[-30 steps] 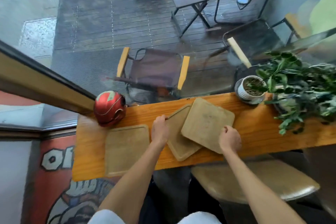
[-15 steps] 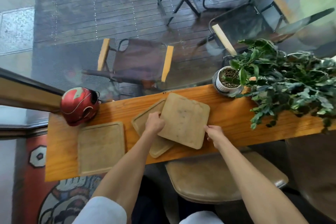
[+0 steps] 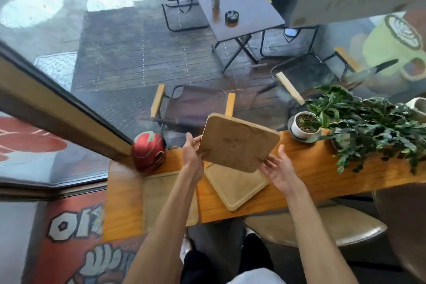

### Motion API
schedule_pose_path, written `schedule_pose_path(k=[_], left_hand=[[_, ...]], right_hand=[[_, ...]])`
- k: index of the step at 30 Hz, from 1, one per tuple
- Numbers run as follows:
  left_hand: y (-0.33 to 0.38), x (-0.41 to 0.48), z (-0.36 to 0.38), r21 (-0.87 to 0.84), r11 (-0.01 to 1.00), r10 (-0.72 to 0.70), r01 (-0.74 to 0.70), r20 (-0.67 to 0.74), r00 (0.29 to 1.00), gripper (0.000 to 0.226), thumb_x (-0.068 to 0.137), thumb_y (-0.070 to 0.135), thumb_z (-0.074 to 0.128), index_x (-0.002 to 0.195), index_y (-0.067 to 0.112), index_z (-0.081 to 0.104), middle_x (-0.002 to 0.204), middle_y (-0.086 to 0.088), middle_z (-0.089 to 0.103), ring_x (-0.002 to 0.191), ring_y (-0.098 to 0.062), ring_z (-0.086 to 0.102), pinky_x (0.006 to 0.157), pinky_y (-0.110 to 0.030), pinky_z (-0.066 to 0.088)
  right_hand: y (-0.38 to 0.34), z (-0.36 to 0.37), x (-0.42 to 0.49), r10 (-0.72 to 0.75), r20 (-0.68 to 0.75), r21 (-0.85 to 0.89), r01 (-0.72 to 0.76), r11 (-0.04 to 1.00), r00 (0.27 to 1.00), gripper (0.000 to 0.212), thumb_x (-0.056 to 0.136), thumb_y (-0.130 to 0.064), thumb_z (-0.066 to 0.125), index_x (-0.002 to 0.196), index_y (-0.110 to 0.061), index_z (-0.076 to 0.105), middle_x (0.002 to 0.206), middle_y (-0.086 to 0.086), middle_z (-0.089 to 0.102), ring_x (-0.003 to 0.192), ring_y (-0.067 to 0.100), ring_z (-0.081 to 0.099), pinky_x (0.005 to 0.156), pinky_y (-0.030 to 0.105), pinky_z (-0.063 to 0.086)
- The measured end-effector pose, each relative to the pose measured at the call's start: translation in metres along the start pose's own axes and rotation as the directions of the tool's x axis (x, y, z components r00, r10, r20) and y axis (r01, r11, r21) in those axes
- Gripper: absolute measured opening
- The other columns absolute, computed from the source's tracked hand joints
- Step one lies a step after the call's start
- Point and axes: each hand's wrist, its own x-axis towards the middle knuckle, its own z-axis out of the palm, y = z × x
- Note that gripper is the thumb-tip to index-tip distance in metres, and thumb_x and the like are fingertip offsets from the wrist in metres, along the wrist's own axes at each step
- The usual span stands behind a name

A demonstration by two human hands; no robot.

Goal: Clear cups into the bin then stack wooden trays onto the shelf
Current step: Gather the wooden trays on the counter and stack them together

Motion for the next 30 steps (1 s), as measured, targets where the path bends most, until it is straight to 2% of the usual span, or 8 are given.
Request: schedule_pose_path(k=[3, 6, 10, 13, 17, 21, 25, 30], left_hand=[[0.01, -0.019, -0.059, -0.026, 0.997, -0.071, 0.074, 0.08, 0.994, 0.053, 0.102, 0.053, 0.031, 0.11, 0.009, 0.06, 0.108, -0.009, 0.065, 0.085, -0.014, 0.064, 0.075, -0.03, 0.053], [0.002, -0.036, -0.112, 0.123, 0.98, -0.177, 0.156, 0.189, 0.966, 0.045, 0.1, 0.015, 0.052, 0.139, -0.004, 0.043, 0.121, -0.006, 0.051, 0.082, 0.0, 0.058, 0.066, -0.013, 0.051], [-0.033, -0.052, -0.166, 0.159, 0.96, -0.234, 0.23, 0.008, 0.972, 0.063, 0.092, -0.005, 0.053, 0.147, 0.013, 0.03, 0.132, -0.008, 0.049, 0.097, -0.02, 0.06, 0.074, -0.032, 0.055], [-0.053, -0.056, -0.191, 0.307, 0.942, -0.145, 0.137, 0.005, 0.989, 0.048, 0.095, -0.002, 0.051, 0.142, 0.01, 0.046, 0.129, -0.005, 0.059, 0.102, -0.017, 0.061, 0.079, -0.028, 0.055], [-0.086, -0.054, -0.22, 0.482, 0.868, -0.089, 0.12, -0.087, 0.992, 0.053, 0.093, 0.006, 0.059, 0.144, 0.014, 0.047, 0.139, 0.001, 0.055, 0.126, -0.02, 0.053, 0.106, -0.042, 0.046], [-0.131, -0.053, -0.238, 0.563, 0.79, -0.138, 0.243, -0.222, 0.965, 0.042, 0.095, 0.016, 0.055, 0.137, 0.012, 0.051, 0.132, -0.006, 0.06, 0.117, -0.023, 0.057, 0.1, -0.045, 0.049], [-0.147, -0.049, -0.247, 0.656, 0.709, -0.085, 0.261, -0.287, 0.954, 0.028, 0.096, 0.007, 0.044, 0.119, 0.013, 0.059, 0.121, -0.004, 0.05, 0.101, -0.015, 0.047, 0.092, -0.034, 0.043], [-0.156, -0.015, -0.246, 0.753, 0.607, 0.002, 0.254, -0.321, 0.947, 0.037, 0.09, -0.004, 0.038, 0.121, 0.011, 0.052, 0.111, -0.006, 0.043, 0.097, -0.029, 0.052, 0.088, -0.042, 0.049]], right_hand=[[0.035, 0.025, -0.017, -0.012, 0.013, -0.165, 0.014, 0.986, 1.0, 0.051, 0.097, -0.046, 0.046, 0.113, 0.0, 0.059, 0.114, 0.018, 0.06, 0.099, 0.029, 0.063, 0.07, 0.033, 0.062], [0.075, 0.036, -0.023, -0.038, -0.041, -0.476, 0.014, 0.879, 0.998, 0.034, 0.095, -0.019, 0.06, 0.119, 0.003, 0.061, 0.114, 0.02, 0.061, 0.083, 0.022, 0.06, 0.058, 0.028, 0.056], [0.136, 0.04, -0.021, 0.026, -0.044, -0.621, -0.047, 0.782, 0.999, 0.075, 0.08, -0.01, 0.074, 0.145, -0.004, 0.037, 0.112, 0.016, 0.066, 0.095, 0.029, 0.065, 0.069, 0.037, 0.051], [0.177, 0.046, -0.016, -0.021, -0.069, -0.597, -0.024, 0.802, 0.997, 0.046, 0.087, -0.005, 0.067, 0.13, 0.003, 0.054, 0.104, 0.016, 0.07, 0.088, 0.029, 0.068, 0.072, 0.041, 0.056], [0.213, 0.057, -0.003, -0.204, -0.104, -0.738, 0.062, 0.671, 0.973, 0.049, 0.087, -0.008, 0.068, 0.134, -0.003, 0.055, 0.124, 0.011, 0.066, 0.108, 0.028, 0.064, 0.09, 0.041, 0.054], [0.249, 0.068, -0.005, -0.356, -0.028, -0.899, 0.132, 0.417, 0.934, 0.044, 0.091, -0.015, 0.062, 0.135, -0.011, 0.056, 0.134, 0.002, 0.06, 0.124, 0.024, 0.055, 0.099, 0.033, 0.043], [0.283, 0.065, 0.011, -0.404, -0.01, -0.936, 0.134, 0.325, 0.915, 0.041, 0.094, -0.016, 0.058, 0.135, -0.012, 0.056, 0.132, 0.006, 0.062, 0.122, 0.025, 0.055, 0.103, 0.035, 0.042], [0.296, 0.074, 0.048, -0.498, 0.033, -0.963, 0.161, 0.218, 0.867, 0.043, 0.096, -0.018, 0.055, 0.139, -0.013, 0.052, 0.121, 0.01, 0.063, 0.116, 0.028, 0.055, 0.098, 0.037, 0.043]])
